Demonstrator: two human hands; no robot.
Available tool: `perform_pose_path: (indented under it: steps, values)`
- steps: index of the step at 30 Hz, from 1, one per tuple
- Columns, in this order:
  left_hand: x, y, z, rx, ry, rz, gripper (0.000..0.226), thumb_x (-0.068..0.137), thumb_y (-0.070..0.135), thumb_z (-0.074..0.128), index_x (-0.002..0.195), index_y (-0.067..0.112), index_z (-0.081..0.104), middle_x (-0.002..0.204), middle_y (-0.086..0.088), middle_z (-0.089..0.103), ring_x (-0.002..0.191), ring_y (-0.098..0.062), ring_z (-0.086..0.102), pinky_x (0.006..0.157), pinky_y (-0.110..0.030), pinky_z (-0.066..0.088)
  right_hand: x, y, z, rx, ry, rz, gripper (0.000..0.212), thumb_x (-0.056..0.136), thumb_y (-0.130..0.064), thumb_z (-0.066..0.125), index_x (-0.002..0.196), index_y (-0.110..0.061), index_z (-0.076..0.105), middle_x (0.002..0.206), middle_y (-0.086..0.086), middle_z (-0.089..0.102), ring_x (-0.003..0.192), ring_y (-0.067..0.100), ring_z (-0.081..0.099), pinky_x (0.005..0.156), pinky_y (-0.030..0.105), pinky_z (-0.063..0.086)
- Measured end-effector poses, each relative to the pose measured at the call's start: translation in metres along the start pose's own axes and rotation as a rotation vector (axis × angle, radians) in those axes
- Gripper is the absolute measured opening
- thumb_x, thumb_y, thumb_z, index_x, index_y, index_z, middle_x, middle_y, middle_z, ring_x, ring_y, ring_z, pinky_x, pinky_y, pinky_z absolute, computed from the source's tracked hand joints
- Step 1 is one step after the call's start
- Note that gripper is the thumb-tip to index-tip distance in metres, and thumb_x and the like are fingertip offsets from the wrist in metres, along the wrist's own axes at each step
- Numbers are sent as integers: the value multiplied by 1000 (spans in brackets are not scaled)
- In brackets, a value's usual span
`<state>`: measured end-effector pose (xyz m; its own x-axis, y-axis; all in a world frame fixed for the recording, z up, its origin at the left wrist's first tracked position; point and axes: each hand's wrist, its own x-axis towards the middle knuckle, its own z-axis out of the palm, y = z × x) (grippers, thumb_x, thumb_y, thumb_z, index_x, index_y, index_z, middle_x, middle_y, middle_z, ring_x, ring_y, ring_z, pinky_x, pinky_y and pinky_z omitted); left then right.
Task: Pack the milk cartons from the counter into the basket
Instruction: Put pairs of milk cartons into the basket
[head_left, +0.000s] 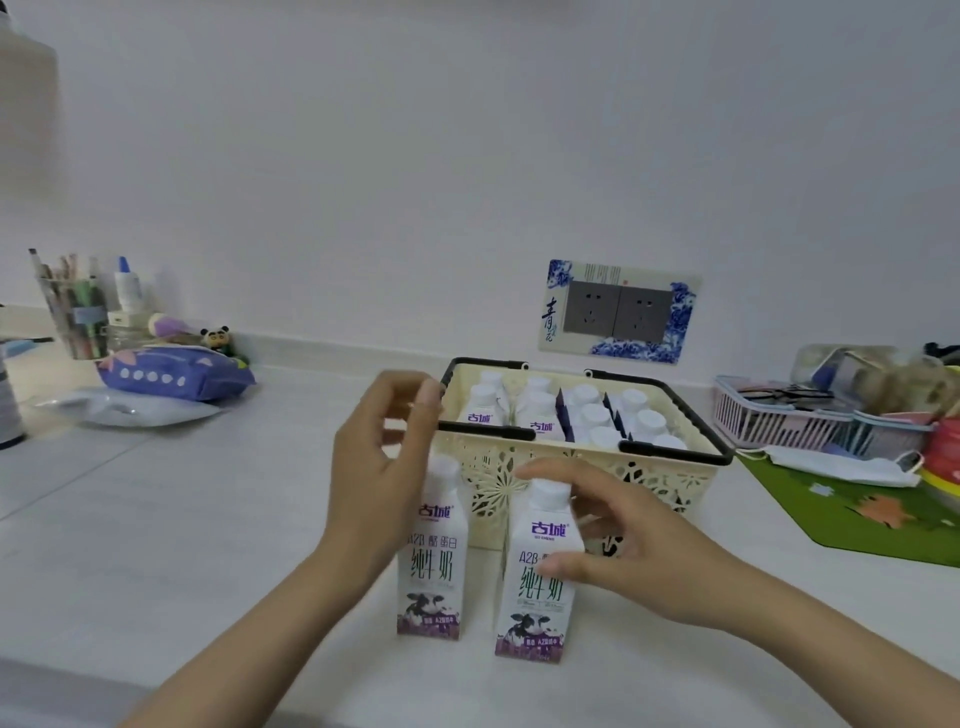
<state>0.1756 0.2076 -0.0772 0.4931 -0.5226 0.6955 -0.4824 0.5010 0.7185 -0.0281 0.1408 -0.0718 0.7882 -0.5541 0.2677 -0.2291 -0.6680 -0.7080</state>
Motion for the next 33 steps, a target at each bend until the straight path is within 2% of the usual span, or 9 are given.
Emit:
perform_pose_path:
  steps: [4,7,10,13,15,20,25,29,33]
  values:
    - [33,-3,-6,57,20,60,24,87,49,42,89,33,60,88,19,65,88,-2,61,77,-19,47,12,-16,-26,197,60,-30,57,66,-17,78,113,-43,58,105,3,72,96,11,70,73,24,58]
    - [53,-11,-2,187,-150,26,32,93,51,36,99,35,63,106,20,65,103,9,56,83,-7,38,32,-35,-58,251,171,-96,56,62,-23,72,112,-43,56,97,-7,76,90,8,72,66,25,59]
    - [66,-18,8,187,-387,-108,52,99,50,21,114,29,66,113,23,63,100,27,48,79,6,31,53,-46,-81,287,300,-188,52,72,-19,69,120,-32,53,96,1,75,91,14,72,71,25,59]
    - [68,-31,20,217,-531,-169,73,91,65,8,116,30,66,121,19,64,114,8,53,99,-15,34,71,-41,-89,216,380,-213,51,80,-10,69,125,-27,50,103,10,72,92,20,72,75,26,59]
    - [64,-36,24,214,-533,-225,75,88,66,6,113,30,67,121,21,59,116,3,47,100,-23,28,79,-30,-90,160,392,-199,53,78,-8,72,123,-28,52,106,13,70,94,24,70,78,28,59]
    - [61,-41,28,201,-480,-234,76,87,63,7,116,29,68,122,17,58,117,3,42,86,-9,23,80,-2,-79,54,257,-114,59,65,-30,78,118,-44,54,107,6,69,96,21,69,82,36,59]
    - [62,-45,29,214,-469,-249,72,89,62,8,111,32,69,118,15,60,112,1,46,82,-7,26,83,12,-65,-42,83,-72,57,76,-21,78,123,-43,54,108,1,67,95,16,68,81,32,59]
    - [61,-45,29,225,-455,-251,71,86,63,10,108,34,70,113,18,58,98,19,43,81,-8,28,86,16,-58,-122,44,-44,33,81,-32,72,112,-37,60,90,-17,63,63,1,54,60,12,46]
    - [60,-48,29,223,-451,-233,64,93,57,13,107,33,70,125,10,61,111,2,48,82,-7,27,87,17,-59,-123,11,-38,22,85,-32,67,107,-28,62,81,3,54,50,2,36,50,11,34]
